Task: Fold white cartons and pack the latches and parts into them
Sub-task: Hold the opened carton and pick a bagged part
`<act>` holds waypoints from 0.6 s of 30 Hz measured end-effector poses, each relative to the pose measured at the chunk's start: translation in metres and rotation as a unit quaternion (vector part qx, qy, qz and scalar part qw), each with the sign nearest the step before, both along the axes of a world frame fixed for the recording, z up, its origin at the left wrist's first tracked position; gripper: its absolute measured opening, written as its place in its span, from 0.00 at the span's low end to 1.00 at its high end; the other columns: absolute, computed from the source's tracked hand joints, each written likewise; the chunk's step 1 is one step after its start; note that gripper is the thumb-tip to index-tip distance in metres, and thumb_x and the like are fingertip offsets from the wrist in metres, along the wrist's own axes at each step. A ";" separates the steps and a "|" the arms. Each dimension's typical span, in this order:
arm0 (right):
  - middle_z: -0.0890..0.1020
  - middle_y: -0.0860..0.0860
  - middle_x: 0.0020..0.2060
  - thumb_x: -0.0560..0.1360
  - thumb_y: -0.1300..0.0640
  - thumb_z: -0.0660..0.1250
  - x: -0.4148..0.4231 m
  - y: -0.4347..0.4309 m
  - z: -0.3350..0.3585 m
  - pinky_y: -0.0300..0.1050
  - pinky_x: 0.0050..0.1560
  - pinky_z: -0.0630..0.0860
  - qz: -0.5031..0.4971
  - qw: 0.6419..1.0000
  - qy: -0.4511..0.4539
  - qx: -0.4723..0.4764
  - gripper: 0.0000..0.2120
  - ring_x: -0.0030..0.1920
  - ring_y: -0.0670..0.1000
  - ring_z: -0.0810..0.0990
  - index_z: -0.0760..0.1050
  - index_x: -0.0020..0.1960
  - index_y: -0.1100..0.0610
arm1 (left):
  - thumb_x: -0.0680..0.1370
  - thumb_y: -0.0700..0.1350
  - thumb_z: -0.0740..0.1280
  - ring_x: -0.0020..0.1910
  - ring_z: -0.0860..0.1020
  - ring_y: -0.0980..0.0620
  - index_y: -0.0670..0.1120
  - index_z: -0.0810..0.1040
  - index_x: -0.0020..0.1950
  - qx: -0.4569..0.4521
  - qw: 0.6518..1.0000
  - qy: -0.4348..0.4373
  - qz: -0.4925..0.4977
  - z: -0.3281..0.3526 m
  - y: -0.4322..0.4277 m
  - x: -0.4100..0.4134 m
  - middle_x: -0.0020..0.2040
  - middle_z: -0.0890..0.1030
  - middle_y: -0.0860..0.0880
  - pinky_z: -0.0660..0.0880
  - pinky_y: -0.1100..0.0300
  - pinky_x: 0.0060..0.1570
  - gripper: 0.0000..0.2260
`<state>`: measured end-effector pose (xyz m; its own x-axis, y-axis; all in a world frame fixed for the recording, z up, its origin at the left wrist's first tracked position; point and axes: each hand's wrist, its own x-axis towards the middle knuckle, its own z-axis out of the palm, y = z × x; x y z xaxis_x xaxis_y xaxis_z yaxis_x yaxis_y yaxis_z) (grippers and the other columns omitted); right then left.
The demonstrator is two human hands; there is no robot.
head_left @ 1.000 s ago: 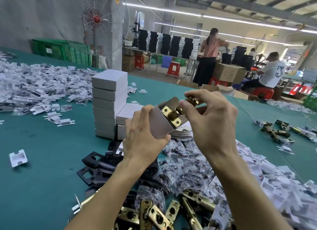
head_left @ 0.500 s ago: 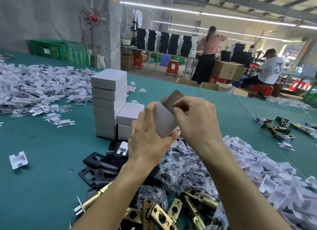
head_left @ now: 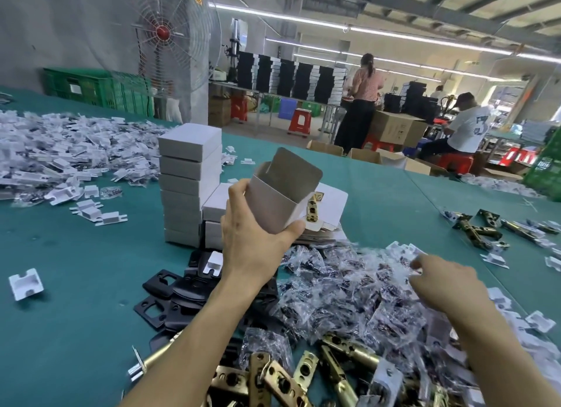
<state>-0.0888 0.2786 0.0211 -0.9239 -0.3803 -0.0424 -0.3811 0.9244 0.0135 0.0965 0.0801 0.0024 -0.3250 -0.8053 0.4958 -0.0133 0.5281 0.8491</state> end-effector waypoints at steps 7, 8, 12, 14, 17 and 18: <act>0.81 0.54 0.61 0.74 0.58 0.65 -0.001 0.009 -0.020 0.51 0.59 0.76 0.002 0.998 -0.006 -0.059 0.23 0.62 0.59 0.75 0.72 0.68 0.47 | 0.62 0.54 0.82 0.59 0.72 0.47 0.59 0.63 0.60 0.066 0.997 0.026 0.007 -0.006 -0.005 -0.005 0.57 0.71 0.54 0.76 0.51 0.53 0.35; 0.81 0.54 0.60 0.74 0.59 0.67 0.000 0.009 -0.020 0.52 0.58 0.77 0.007 0.997 0.007 -0.081 0.22 0.61 0.59 0.76 0.74 0.67 0.49 | 0.62 0.54 0.82 0.58 0.73 0.47 0.59 0.63 0.58 0.078 0.996 0.034 0.003 -0.007 -0.006 -0.006 0.56 0.72 0.54 0.77 0.53 0.51 0.34; 0.83 0.54 0.49 0.74 0.62 0.70 0.008 0.003 -0.005 0.55 0.52 0.80 0.014 0.976 0.030 -0.216 0.13 0.48 0.57 0.81 0.81 0.58 0.55 | 0.59 0.51 0.84 0.53 0.79 0.53 0.56 0.67 0.57 0.179 0.974 0.132 -0.037 -0.009 -0.006 -0.008 0.55 0.78 0.52 0.77 0.62 0.44 0.35; 0.82 0.48 0.39 0.74 0.62 0.72 0.015 -0.003 0.007 0.56 0.53 0.80 0.067 0.952 0.059 -0.293 0.12 0.45 0.54 0.82 0.82 0.57 0.57 | 0.58 0.51 0.84 0.49 0.81 0.55 0.57 0.69 0.56 0.231 0.951 0.196 -0.059 -0.009 -0.003 -0.010 0.53 0.82 0.52 0.78 0.59 0.47 0.34; 0.81 0.43 0.37 0.71 0.60 0.76 0.044 -0.018 0.039 0.43 0.46 0.80 0.170 0.876 0.084 -0.444 0.14 0.41 0.45 0.82 0.80 0.55 0.56 | 0.61 0.47 0.85 0.48 0.83 0.57 0.56 0.69 0.59 0.239 0.939 0.237 -0.064 -0.012 0.001 -0.014 0.53 0.83 0.52 0.79 0.62 0.48 0.33; 0.81 0.42 0.38 0.70 0.59 0.77 0.057 -0.024 0.050 0.38 0.43 0.78 0.204 0.843 0.088 -0.489 0.14 0.40 0.42 0.81 0.80 0.54 0.54 | 0.62 0.46 0.84 0.48 0.82 0.58 0.56 0.69 0.59 0.229 0.942 0.238 -0.059 -0.013 0.002 -0.015 0.54 0.83 0.52 0.79 0.66 0.47 0.33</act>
<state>-0.0321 0.2547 0.0711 -0.6662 -0.4416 0.6011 -0.7426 0.3175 -0.5897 0.0816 0.0822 -0.0109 -0.2544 -0.9421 0.2184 0.4633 0.0795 0.8826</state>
